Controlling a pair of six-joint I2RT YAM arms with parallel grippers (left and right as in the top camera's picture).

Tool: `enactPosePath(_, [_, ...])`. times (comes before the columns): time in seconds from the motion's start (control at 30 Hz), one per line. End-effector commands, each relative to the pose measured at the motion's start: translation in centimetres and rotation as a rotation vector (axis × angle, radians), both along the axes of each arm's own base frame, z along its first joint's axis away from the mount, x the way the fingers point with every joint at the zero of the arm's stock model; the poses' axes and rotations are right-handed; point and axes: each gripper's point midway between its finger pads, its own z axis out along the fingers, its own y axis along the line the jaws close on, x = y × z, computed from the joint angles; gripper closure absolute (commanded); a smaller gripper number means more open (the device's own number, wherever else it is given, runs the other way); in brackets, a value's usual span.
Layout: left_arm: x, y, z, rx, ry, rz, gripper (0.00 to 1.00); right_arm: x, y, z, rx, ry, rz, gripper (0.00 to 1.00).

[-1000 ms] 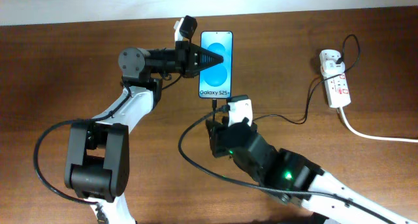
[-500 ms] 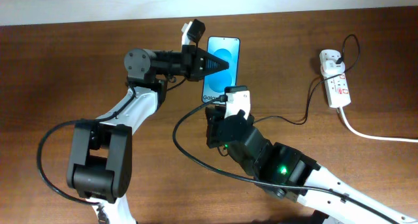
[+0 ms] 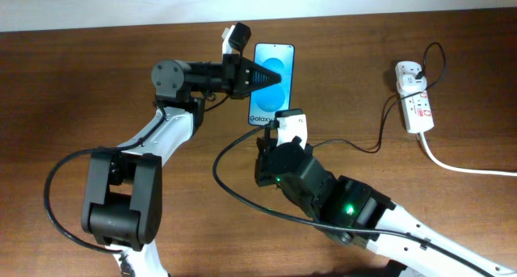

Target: Plug charger to phone and switch on socket

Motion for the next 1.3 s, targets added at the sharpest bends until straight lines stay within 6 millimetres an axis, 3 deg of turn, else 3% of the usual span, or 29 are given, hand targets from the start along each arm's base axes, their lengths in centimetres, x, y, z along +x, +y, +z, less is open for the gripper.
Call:
enactPosePath(0.0, [-1.3,-0.2,0.0,0.027,-0.052,-0.065,1.00,2.4,-0.2,4.3,0.094,-0.100,-0.022,0.96])
enactPosePath(0.1, [-1.8,-0.4,-0.4,0.040,-0.048,-0.090,1.00,3.2,-0.4,4.8,0.124,-0.104,-0.007,0.93])
enactPosePath(0.13, [-1.9,-0.5,-0.5,0.042,-0.048,-0.096,1.00,2.9,-0.2,4.6,0.123,-0.090,0.011,0.84])
enactPosePath(0.23, [-0.7,-0.8,0.4,-0.008,-0.033,-0.019,1.00,0.5,-0.4,3.7,0.090,0.009,0.089,0.29])
enactPosePath(0.33, [1.5,-1.0,2.0,-0.094,0.007,0.110,1.00,-3.1,-2.6,5.7,0.064,0.090,0.138,0.01])
enactPosePath(0.4, [2.3,-1.6,3.0,-0.146,0.027,0.168,1.00,-5.4,-5.3,8.0,0.044,0.103,0.126,0.01])
enactPosePath(0.43, [2.2,-2.4,3.7,-0.176,0.031,0.186,1.00,-6.9,-7.6,9.9,0.034,0.088,0.101,0.01])
enactPosePath(0.5, [1.3,-5.4,4.7,-0.215,-0.003,0.191,1.00,-9.5,-12.2,12.9,0.031,0.027,0.032,0.01])
enactPosePath(0.53, [1.0,-7.7,4.0,-0.181,0.012,0.191,1.00,-11.2,-15.2,14.4,0.042,-0.022,-0.010,0.01])
enactPosePath(0.6, [1.5,-11.3,0.9,-0.034,0.022,0.225,1.00,-13.2,-18.4,15.6,0.071,-0.081,-0.050,0.01])
enactPosePath(0.67, [2.2,-12.8,-3.2,0.164,0.020,0.283,1.00,-14.9,-20.4,16.1,0.108,-0.125,-0.063,0.02])
enactPosePath(0.73, [2.3,-11.6,-8.4,0.409,-0.042,0.308,1.00,-16.1,-21.6,16.5,0.142,-0.156,-0.063,0.01])
enactPosePath(0.8, [2.1,-8.9,-12.1,0.565,-0.102,0.286,1.00,-16.1,-21.9,16.4,0.140,-0.161,-0.074,0.01])
enactPosePath(0.9, [2.7,-3.5,-16.5,0.785,-0.122,0.307,1.00,-15.3,-21.7,15.8,0.110,-0.152,-0.100,0.01])
enactPosePath(0.97, [3.3,-1.4,-17.7,0.800,-0.119,0.318,1.00,-14.3,-20.7,15.4,0.095,-0.138,-0.099,0.02])
enactPosePath(1.1, [3.1,-0.6,-21.6,0.826,-0.104,0.301,1.00,-11.9,-18.7,14.1,0.019,-0.083,-0.113,0.02])
enactPosePath(1.27, [2.6,-1.1,-26.4,0.833,-0.027,0.242,1.00,-9.3,-16.0,11.8,-0.087,0.011,-0.109,0.01])
